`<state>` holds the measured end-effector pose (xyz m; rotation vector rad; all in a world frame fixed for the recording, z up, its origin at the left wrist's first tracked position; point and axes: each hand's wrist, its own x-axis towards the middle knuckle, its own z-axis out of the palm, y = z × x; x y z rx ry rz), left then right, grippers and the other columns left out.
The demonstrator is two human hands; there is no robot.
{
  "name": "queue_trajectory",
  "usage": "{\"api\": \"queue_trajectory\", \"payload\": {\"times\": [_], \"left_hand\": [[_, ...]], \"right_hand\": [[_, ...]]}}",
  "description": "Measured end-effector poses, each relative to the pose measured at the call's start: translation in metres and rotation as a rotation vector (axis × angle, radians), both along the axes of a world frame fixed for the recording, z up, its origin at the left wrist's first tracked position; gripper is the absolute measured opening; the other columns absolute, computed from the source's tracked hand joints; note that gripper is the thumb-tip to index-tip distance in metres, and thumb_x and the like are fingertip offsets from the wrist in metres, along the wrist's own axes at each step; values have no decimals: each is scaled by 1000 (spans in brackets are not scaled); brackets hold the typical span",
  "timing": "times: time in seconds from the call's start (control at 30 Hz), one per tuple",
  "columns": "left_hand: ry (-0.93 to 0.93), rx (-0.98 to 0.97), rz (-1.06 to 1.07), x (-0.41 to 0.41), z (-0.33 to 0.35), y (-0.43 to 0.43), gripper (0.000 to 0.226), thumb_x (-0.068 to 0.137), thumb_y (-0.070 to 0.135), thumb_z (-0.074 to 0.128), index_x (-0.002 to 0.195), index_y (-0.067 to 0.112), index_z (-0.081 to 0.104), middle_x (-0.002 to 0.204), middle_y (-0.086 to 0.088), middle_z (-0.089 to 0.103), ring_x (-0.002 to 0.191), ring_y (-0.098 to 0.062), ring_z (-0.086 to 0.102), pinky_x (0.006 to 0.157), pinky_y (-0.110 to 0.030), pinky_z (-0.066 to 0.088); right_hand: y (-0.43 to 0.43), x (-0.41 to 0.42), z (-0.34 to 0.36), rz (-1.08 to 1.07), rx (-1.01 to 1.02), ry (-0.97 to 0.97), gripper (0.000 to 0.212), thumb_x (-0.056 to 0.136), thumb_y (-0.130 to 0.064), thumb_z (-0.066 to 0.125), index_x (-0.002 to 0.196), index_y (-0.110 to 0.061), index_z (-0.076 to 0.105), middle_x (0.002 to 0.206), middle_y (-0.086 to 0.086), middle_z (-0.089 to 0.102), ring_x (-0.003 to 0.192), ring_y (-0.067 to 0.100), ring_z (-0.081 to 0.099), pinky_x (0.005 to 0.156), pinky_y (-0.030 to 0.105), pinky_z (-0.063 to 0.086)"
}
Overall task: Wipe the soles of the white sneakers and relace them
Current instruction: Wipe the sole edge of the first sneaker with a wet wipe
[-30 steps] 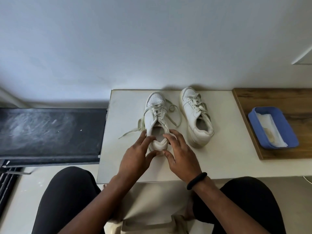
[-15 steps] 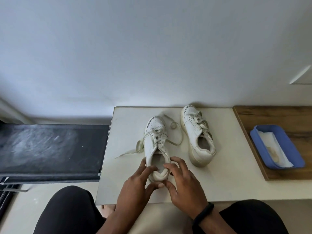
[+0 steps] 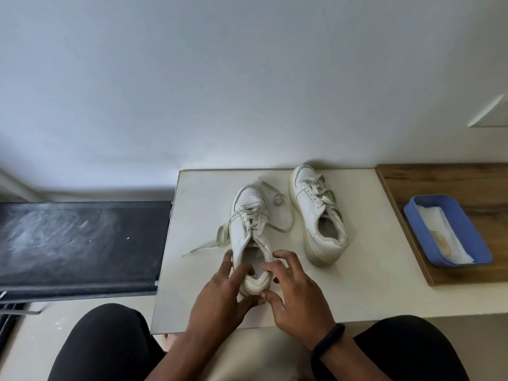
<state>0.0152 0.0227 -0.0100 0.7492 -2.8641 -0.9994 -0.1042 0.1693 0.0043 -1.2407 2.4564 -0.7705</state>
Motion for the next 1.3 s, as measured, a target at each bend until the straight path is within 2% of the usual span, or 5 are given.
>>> {"api": "queue_trajectory", "payload": {"times": [0.57, 0.77, 0.93, 1.1, 1.3], "left_hand": [[11, 268, 456, -25, 57, 8, 31, 65, 29, 96, 55, 22, 67, 59, -3, 62, 60, -21, 59, 53, -36, 40], [244, 1079, 793, -11, 109, -18, 53, 55, 24, 83, 101, 0, 76, 102, -23, 78, 100, -39, 74, 90, -46, 57], [258, 1510, 1003, 10, 140, -25, 52, 73, 23, 69, 123, 5, 67, 113, -26, 75, 105, -43, 70, 71, -61, 63], [121, 1595, 838, 42, 146, -20, 85, 25, 12, 96, 108, 3, 81, 105, -21, 76, 76, -36, 75, 67, -64, 62], [233, 1445, 553, 58, 145, -3, 93, 17, 23, 102, 103, -3, 79, 113, -38, 64, 108, -47, 54, 101, -55, 35]], "right_hand": [[1, -8, 22, -22, -336, -208, 35, 95, -25, 61, 129, -22, 65, 136, -5, 64, 125, 7, 59, 103, 26, 48], [-2, -13, 34, -162, -617, -277, 17, 98, -16, 62, 110, -16, 74, 112, -10, 73, 105, 8, 69, 84, 33, 57], [2, -25, 32, -317, -613, -400, 14, 97, -18, 64, 100, -24, 76, 99, -14, 76, 95, 10, 72, 81, 37, 59], [-5, -36, 20, -369, -496, -516, 36, 92, -7, 69, 107, -40, 69, 94, -12, 75, 83, 9, 71, 75, 28, 56], [-6, -52, 43, -284, -618, -274, 43, 96, -10, 64, 134, -31, 60, 100, -7, 64, 85, 17, 67, 71, 28, 57]]}}
